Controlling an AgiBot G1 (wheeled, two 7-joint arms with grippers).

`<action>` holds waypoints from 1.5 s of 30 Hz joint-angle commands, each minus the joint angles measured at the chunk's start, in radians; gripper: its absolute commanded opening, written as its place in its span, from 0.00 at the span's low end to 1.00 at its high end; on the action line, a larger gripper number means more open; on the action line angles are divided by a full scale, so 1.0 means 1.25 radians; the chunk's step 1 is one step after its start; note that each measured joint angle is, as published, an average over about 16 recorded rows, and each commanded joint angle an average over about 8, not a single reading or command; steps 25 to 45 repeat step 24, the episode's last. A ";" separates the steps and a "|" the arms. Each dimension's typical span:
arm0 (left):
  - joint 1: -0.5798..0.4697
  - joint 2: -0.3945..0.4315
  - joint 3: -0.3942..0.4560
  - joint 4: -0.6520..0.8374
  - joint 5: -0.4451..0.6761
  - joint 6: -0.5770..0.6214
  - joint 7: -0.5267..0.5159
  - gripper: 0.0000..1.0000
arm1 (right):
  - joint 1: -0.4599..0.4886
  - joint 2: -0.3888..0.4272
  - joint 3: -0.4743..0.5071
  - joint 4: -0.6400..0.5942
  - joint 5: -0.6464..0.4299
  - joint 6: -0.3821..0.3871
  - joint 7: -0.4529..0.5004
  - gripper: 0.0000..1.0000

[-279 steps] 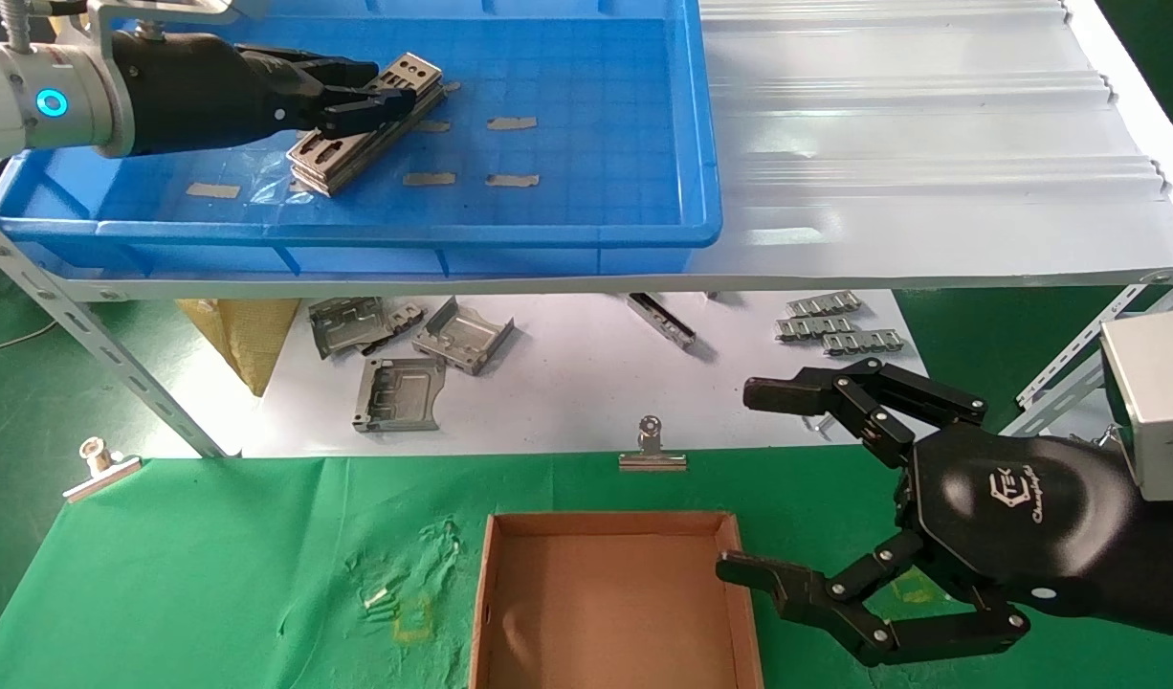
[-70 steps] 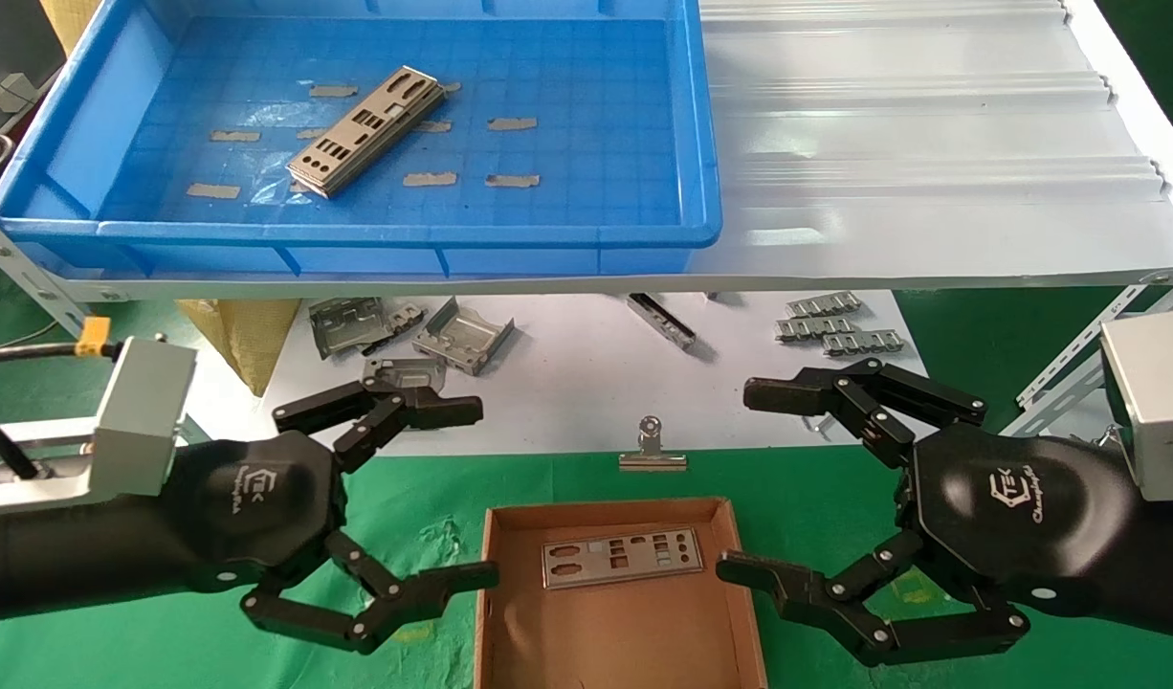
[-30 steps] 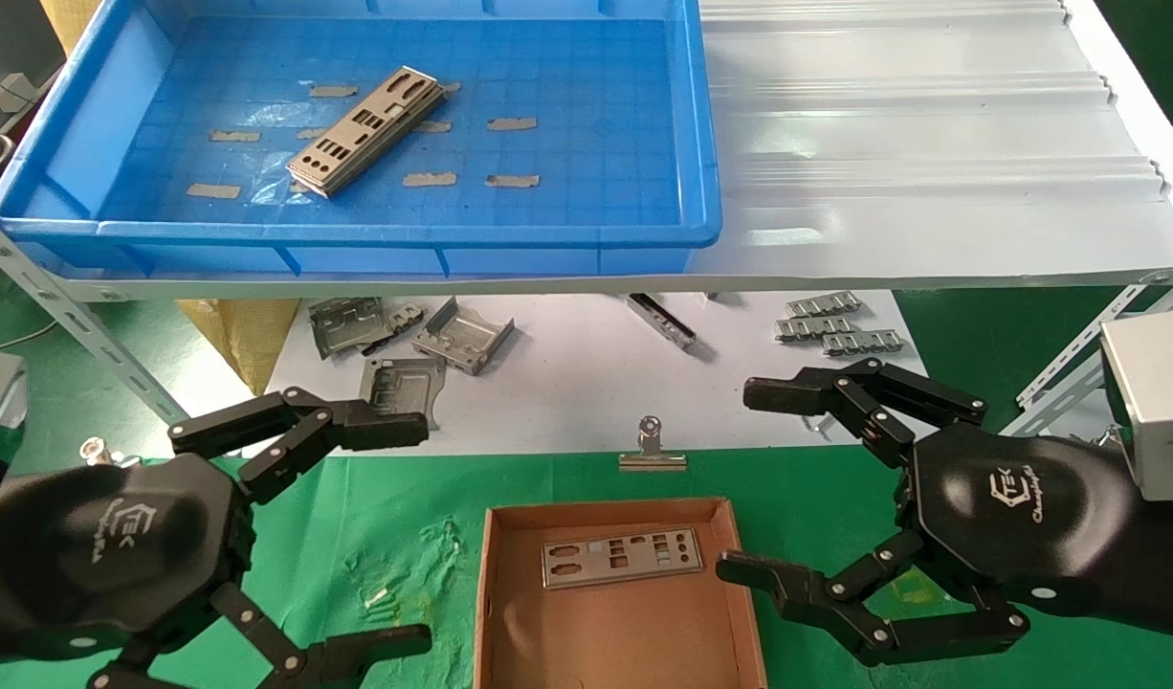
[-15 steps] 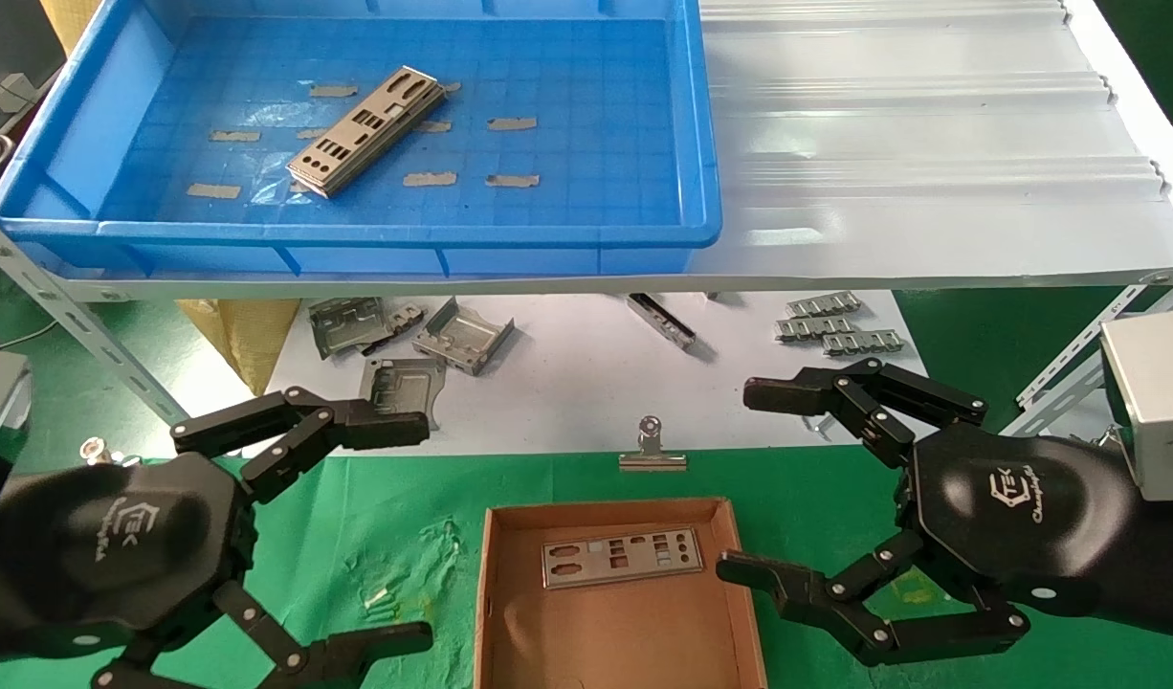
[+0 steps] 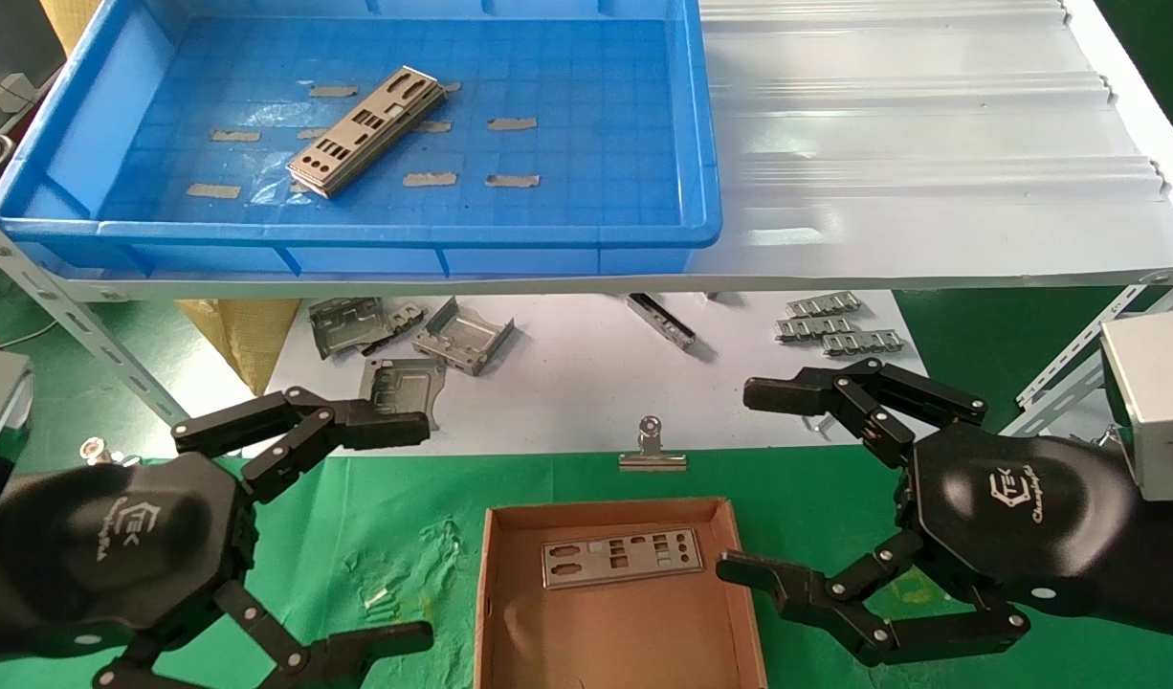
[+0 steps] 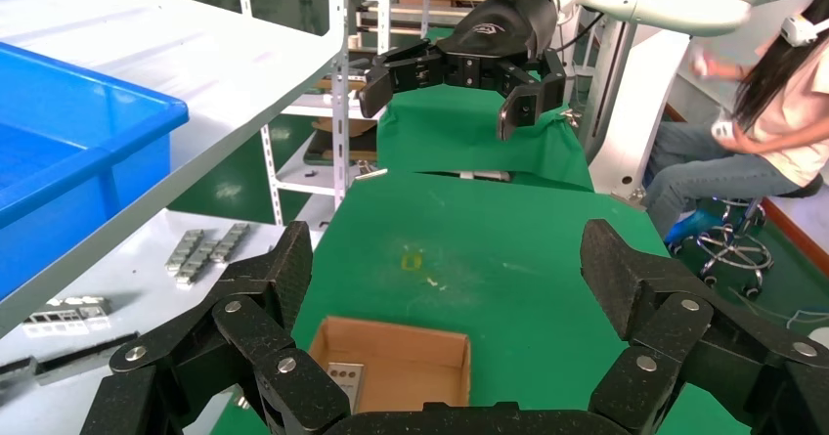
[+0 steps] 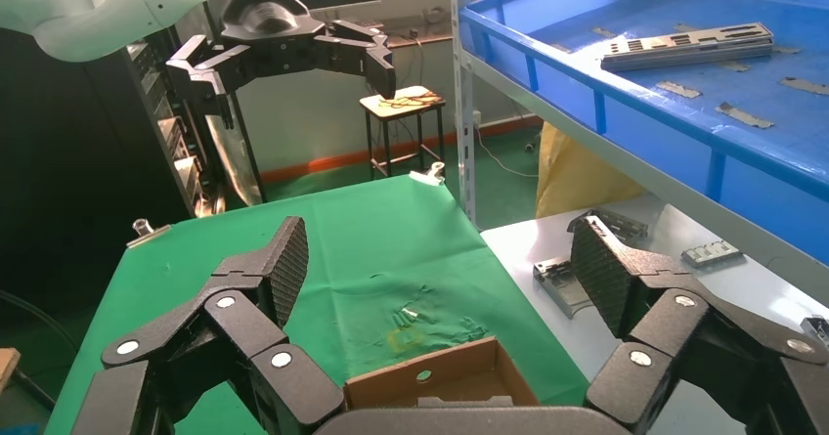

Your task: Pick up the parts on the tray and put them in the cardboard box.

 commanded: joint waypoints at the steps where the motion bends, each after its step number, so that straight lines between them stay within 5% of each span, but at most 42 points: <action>1: 0.000 0.000 0.000 0.000 0.000 0.000 0.000 1.00 | 0.000 0.000 0.000 0.000 0.000 0.000 0.000 1.00; 45: 0.000 0.001 0.000 0.001 0.000 0.000 0.000 1.00 | 0.000 0.000 0.000 0.000 0.000 0.000 0.000 1.00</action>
